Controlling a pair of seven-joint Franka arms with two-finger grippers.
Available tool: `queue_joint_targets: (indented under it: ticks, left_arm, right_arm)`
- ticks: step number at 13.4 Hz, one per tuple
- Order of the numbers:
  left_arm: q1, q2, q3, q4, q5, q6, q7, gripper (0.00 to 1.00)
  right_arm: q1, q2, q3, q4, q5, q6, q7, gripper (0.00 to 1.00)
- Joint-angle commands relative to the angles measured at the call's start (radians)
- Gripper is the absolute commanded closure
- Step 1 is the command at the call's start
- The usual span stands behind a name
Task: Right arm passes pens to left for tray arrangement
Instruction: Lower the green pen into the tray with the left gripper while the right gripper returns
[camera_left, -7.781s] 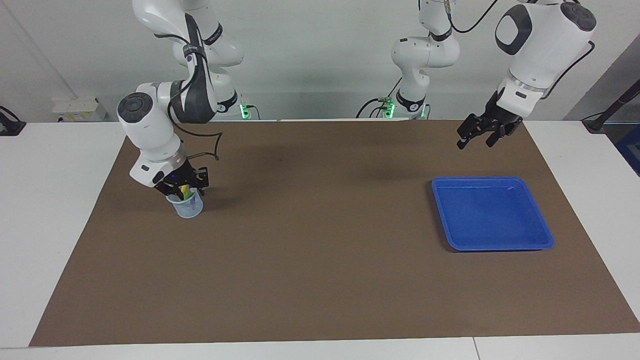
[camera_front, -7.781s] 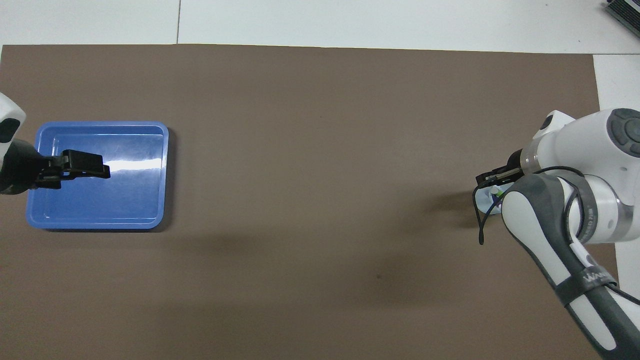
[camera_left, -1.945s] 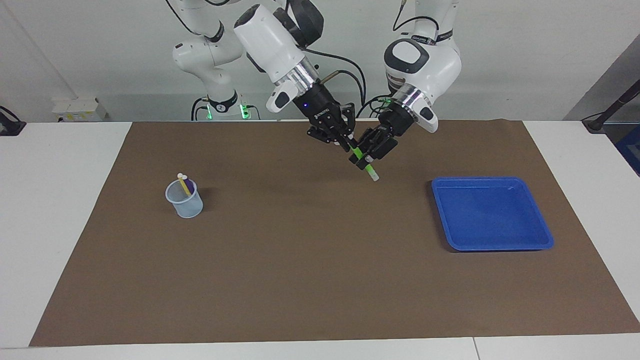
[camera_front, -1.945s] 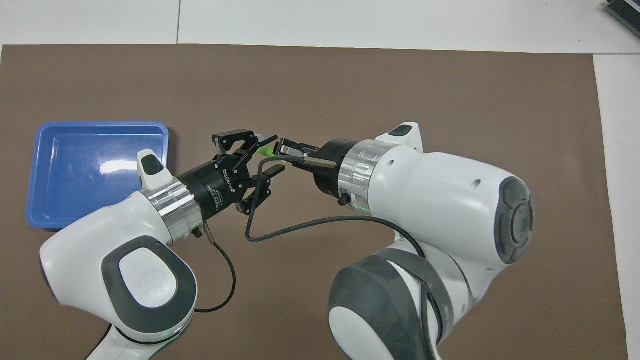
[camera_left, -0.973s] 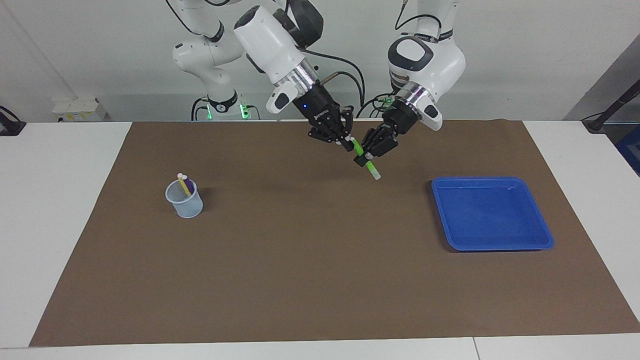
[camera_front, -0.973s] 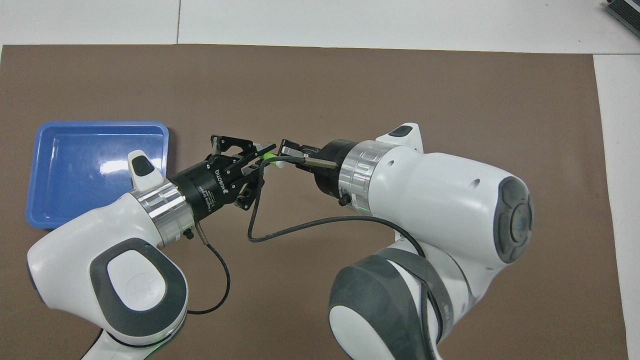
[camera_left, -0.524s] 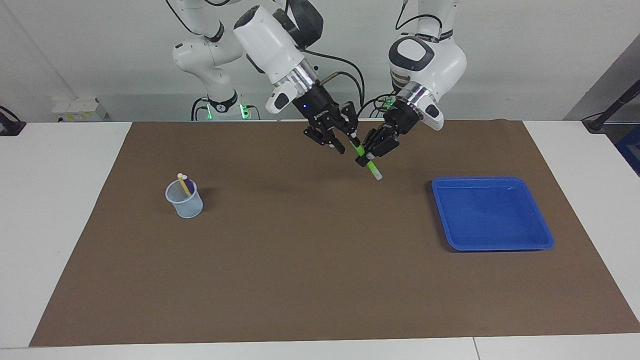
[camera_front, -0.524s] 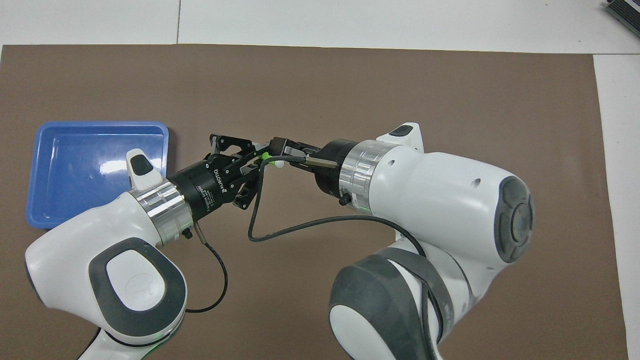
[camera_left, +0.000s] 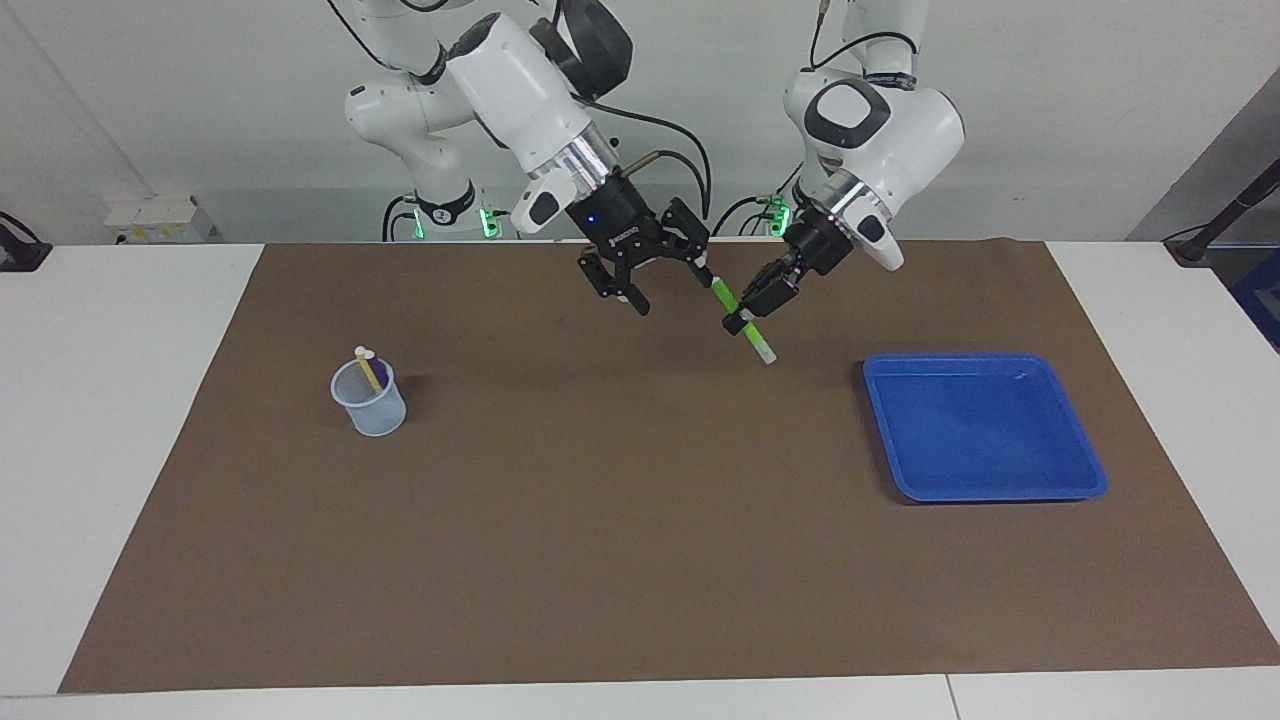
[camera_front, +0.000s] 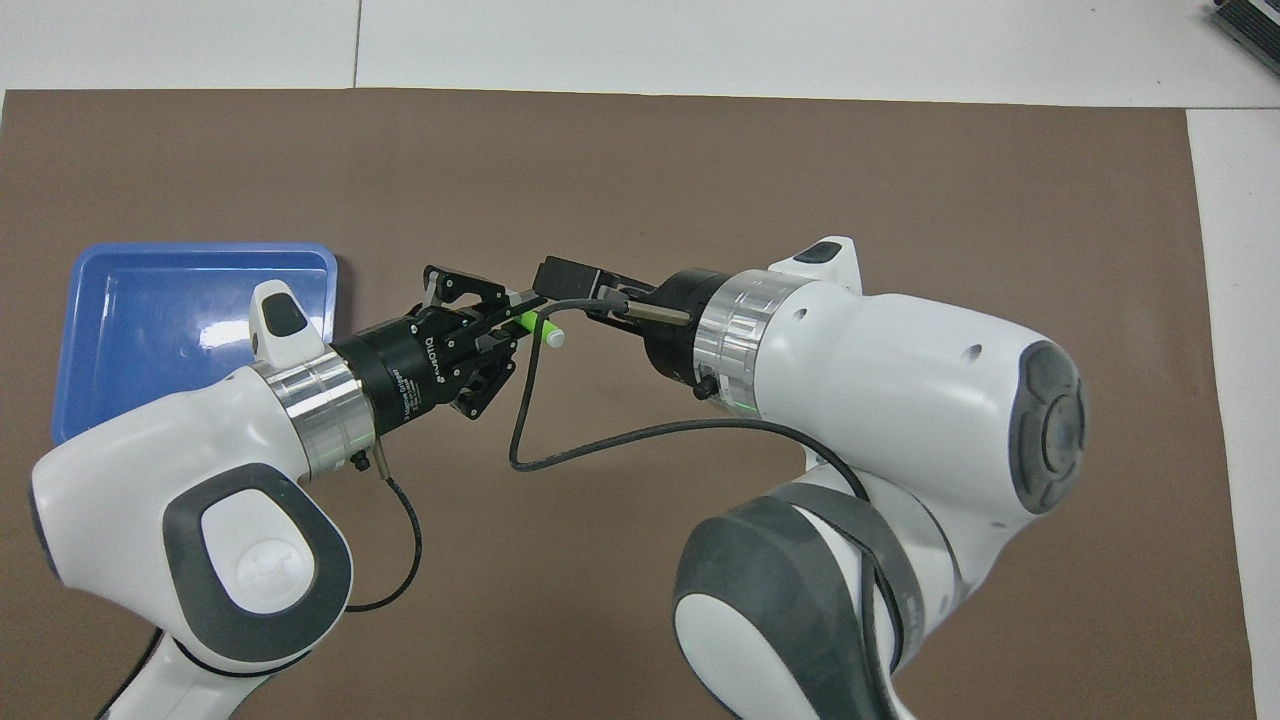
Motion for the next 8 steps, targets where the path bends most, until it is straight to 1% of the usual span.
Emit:
queue_joint_targets:
  ticks: [1, 3, 5, 6, 8]
  left_arm:
    - [0.100, -0.013, -0.005, 0.062, 0.233, -0.253, 0.058, 1.00]
    - [0.125, -0.012, -0.002, 0.077, 0.322, -0.358, 0.185, 1.00]
    - [0.130, -0.013, -0.004, 0.082, 0.486, -0.430, 0.268, 1.00]
    - [0.130, -0.016, -0.004, 0.085, 0.552, -0.460, 0.315, 1.00]
    - [0.131, -0.016, -0.002, 0.091, 0.672, -0.504, 0.395, 1.00]
  right_arm:
    - [-0.067, -0.018, 0.004, 0.006, -0.097, -0.139, -0.145, 0.00]
    - [-0.133, -0.031, 0.004, 0.005, -0.191, -0.284, -0.267, 0.00]
    - [-0.206, -0.054, 0.004, -0.017, -0.336, -0.382, -0.357, 0.00]
    - [-0.245, -0.067, 0.006, -0.038, -0.408, -0.407, -0.435, 0.00]
    - [-0.311, -0.074, 0.006, -0.066, -0.479, -0.413, -0.614, 0.00]
